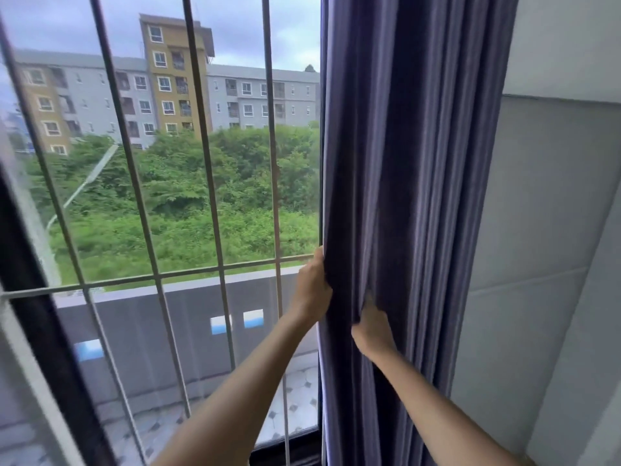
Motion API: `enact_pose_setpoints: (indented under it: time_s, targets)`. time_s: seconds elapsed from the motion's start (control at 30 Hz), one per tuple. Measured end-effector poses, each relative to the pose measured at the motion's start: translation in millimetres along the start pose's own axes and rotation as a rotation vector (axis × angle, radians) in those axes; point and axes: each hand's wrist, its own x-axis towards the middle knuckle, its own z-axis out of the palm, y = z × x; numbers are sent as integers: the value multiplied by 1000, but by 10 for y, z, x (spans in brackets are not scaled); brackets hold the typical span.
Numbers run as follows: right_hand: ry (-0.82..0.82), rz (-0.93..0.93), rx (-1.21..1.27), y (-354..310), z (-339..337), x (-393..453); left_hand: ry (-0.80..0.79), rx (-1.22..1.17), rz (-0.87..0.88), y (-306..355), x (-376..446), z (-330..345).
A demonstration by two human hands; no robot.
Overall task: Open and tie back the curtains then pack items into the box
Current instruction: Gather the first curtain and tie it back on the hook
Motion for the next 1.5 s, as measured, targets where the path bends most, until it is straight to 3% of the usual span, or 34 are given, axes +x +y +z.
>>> enact_pose_setpoints:
  time_s: [0.3,0.43,0.53,0.93,1.13,1.3,1.37,1.5]
  targets:
    - [-148,109,-432,636,562,-681,-67,-132,-30,-157,-118,-129]
    - [-149,76,-474,619,589,-786,-86,-175,-128,-239,-110,-213]
    - [-166,54,-481,527,637,-835,-112,-159,-102,-264,-152,-163]
    - [-202,-46,-551,252,893,-912,57,-290,-70,51,-69,-42]
    - [-244,-65,-564,286,936,-872,69,-114,13,29,43,21]
    - [-528,-55,-434,155,612,-795,217,57,86,-195,197,-23]
    - [-310,-210,-371,-49,287,-615,257,76,76,-287,230,-97]
    - [592,-626,-149,-723,-565,-146,307,28,26,-358,260,-245]
